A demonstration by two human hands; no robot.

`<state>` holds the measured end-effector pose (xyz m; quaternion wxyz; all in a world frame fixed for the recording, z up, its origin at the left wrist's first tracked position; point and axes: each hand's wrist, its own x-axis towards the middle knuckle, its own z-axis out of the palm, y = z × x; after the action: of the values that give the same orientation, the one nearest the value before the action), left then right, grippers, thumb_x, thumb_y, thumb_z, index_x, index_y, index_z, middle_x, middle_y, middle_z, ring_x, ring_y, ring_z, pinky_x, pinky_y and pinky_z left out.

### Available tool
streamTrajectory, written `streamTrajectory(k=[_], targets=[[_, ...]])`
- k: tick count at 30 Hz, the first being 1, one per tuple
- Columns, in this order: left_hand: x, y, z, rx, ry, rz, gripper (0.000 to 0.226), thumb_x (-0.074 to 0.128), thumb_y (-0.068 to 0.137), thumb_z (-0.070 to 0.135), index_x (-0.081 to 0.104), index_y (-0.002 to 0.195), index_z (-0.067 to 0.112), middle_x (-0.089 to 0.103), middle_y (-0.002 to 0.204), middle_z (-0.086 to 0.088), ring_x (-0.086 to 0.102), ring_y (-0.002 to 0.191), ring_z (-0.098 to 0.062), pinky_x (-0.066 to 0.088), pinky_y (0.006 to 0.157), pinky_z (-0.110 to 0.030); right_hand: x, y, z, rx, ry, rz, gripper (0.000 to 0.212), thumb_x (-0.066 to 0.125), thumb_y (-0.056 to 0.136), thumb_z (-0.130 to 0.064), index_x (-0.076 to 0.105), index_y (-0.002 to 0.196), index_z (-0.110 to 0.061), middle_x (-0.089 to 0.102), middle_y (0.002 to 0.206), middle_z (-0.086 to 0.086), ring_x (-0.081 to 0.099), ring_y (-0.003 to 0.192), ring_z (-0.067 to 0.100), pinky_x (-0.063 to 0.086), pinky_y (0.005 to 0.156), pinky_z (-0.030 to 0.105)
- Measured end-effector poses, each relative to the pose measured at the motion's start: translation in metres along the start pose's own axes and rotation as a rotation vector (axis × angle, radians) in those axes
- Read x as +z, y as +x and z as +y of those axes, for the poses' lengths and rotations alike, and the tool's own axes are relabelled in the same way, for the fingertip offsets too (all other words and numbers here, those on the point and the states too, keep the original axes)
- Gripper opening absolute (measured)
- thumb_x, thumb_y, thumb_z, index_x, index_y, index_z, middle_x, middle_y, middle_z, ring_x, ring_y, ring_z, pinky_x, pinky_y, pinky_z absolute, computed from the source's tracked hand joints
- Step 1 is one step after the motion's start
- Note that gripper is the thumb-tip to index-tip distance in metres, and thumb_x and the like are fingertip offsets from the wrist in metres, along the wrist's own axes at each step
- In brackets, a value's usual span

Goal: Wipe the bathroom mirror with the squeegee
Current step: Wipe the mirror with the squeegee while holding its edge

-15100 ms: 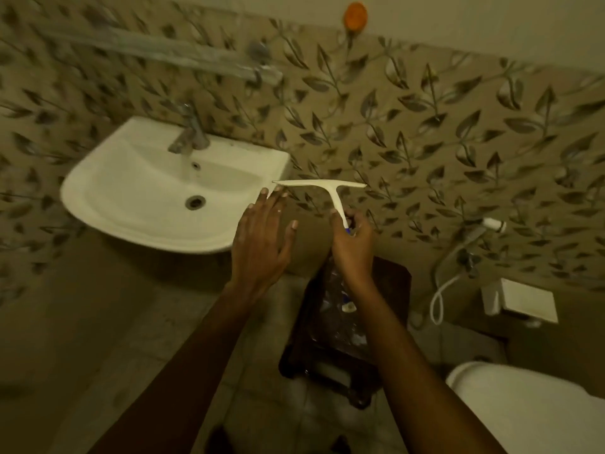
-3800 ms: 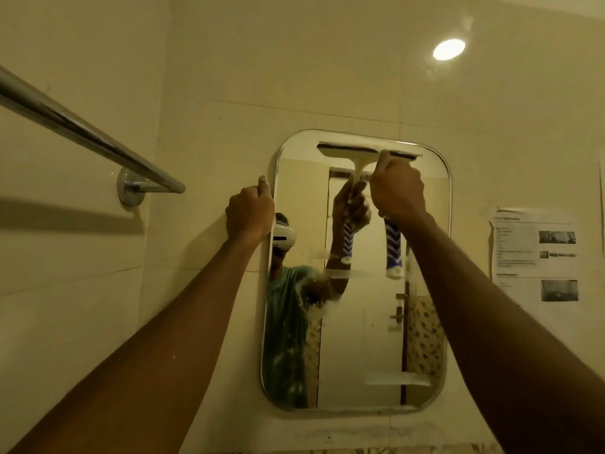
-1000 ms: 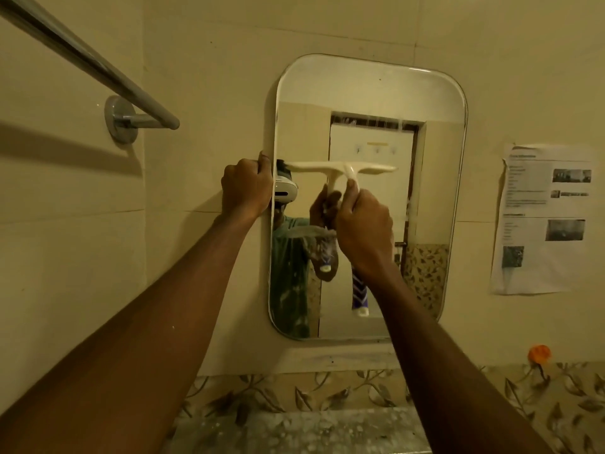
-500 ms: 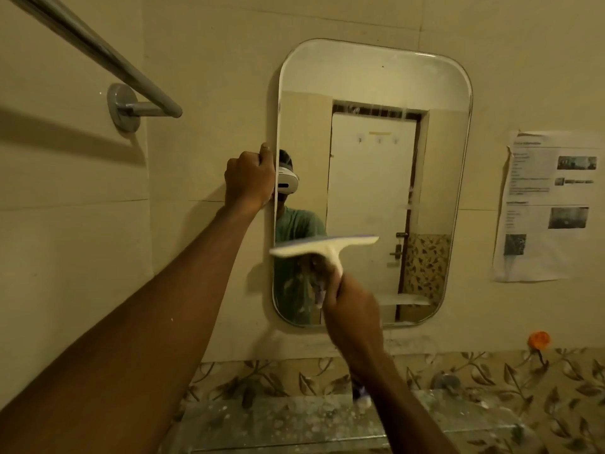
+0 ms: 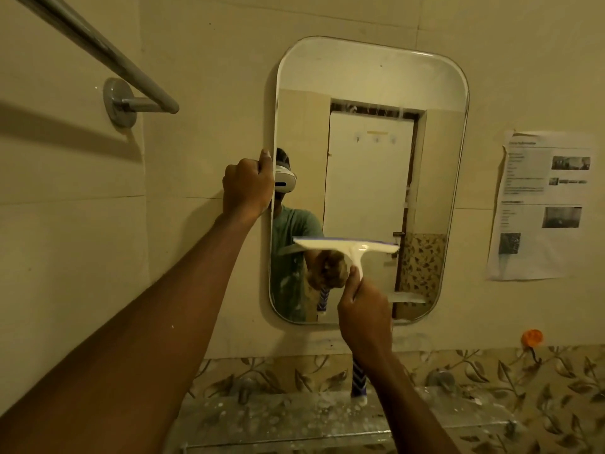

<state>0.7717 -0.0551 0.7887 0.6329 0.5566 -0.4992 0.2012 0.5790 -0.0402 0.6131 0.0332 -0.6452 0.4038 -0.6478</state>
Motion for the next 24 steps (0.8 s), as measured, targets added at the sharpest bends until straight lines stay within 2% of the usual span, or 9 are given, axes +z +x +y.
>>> streamTrajectory(k=[4,7,11,13,15,17,20,22,24], targets=[[-0.001,-0.002,0.000,-0.006,0.015,-0.018,0.061,0.031,0.101,0.042,0.065,0.071,0.001,0.066,0.076,-0.020,0.040,0.077,-0.020,0.029,0.064,-0.030,-0.010,0.023,-0.011,-0.031,0.052,0.013,0.041,0.029,0.102,-0.044,0.046,0.066,-0.032,0.048,0.053,-0.012,0.054,0.054,-0.011,0.036,0.040,0.004],[-0.001,-0.007,-0.005,-0.013,-0.003,-0.027,0.061,0.031,0.100,0.043,0.064,0.067,0.003,0.065,0.070,-0.016,0.043,0.076,-0.021,0.029,0.064,-0.029,-0.015,0.060,-0.032,-0.070,0.060,0.019,0.039,0.031,0.104,-0.039,0.045,0.068,-0.031,0.050,0.057,-0.012,0.052,0.058,-0.016,0.037,0.045,0.001],[0.002,-0.022,-0.017,-0.052,-0.027,-0.060,0.061,0.032,0.099,0.046,0.062,0.065,0.005,0.066,0.072,-0.015,0.054,0.086,-0.027,0.041,0.068,-0.035,0.002,0.045,-0.035,0.008,0.040,-0.055,0.040,0.026,0.099,-0.050,0.049,0.074,-0.031,0.056,0.061,-0.009,0.056,0.057,-0.011,0.037,0.039,0.005],[0.002,-0.030,-0.020,-0.064,-0.030,-0.058,0.061,0.032,0.100,0.046,0.062,0.063,0.007,0.067,0.071,-0.016,0.052,0.078,-0.024,0.039,0.066,-0.032,0.013,0.012,-0.025,0.060,0.043,-0.069,0.042,0.025,0.095,-0.054,0.053,0.076,-0.029,0.057,0.061,-0.009,0.057,0.059,-0.009,0.037,0.039,0.005],[0.002,-0.036,-0.021,-0.056,-0.025,-0.039,0.060,0.033,0.100,0.045,0.061,0.061,0.009,0.066,0.067,-0.014,0.045,0.065,-0.013,0.035,0.063,-0.030,0.020,-0.020,-0.015,0.097,0.012,-0.080,0.046,0.023,0.093,-0.057,0.053,0.076,-0.028,0.055,0.057,-0.010,0.057,0.056,-0.005,0.038,0.039,0.008],[0.001,-0.040,-0.024,-0.056,-0.051,-0.043,0.061,0.034,0.099,0.046,0.063,0.061,0.007,0.066,0.065,-0.014,0.055,0.066,-0.018,0.047,0.065,-0.033,0.024,-0.047,-0.006,0.117,-0.053,-0.113,0.055,0.016,0.089,-0.061,0.055,0.077,-0.025,0.054,0.056,-0.010,0.053,0.044,0.002,0.032,0.036,0.011],[-0.001,-0.050,-0.030,-0.064,-0.082,-0.077,0.062,0.035,0.099,0.046,0.063,0.063,0.006,0.066,0.064,-0.015,0.064,0.066,-0.029,0.056,0.068,-0.043,0.025,-0.074,0.004,0.123,-0.125,-0.151,0.058,0.020,0.092,-0.054,0.063,0.087,-0.015,0.056,0.057,-0.007,0.052,0.045,0.004,0.035,0.039,0.014],[-0.002,-0.058,-0.032,-0.057,-0.061,-0.090,0.061,0.034,0.099,0.046,0.061,0.060,0.008,0.065,0.062,-0.013,0.063,0.067,-0.028,0.055,0.069,-0.042,0.022,-0.076,0.001,0.132,-0.132,-0.165,0.051,0.026,0.098,-0.046,0.064,0.091,-0.013,0.058,0.059,-0.004,0.054,0.046,0.005,0.041,0.040,0.018],[-0.003,-0.063,-0.033,-0.058,-0.036,-0.094,0.061,0.034,0.100,0.046,0.060,0.060,0.009,0.064,0.062,-0.012,0.062,0.069,-0.028,0.053,0.068,-0.038,0.016,-0.064,-0.009,0.118,-0.067,-0.162,0.048,0.028,0.100,-0.044,0.062,0.085,-0.015,0.055,0.056,-0.007,0.053,0.044,0.002,0.036,0.036,0.014]])
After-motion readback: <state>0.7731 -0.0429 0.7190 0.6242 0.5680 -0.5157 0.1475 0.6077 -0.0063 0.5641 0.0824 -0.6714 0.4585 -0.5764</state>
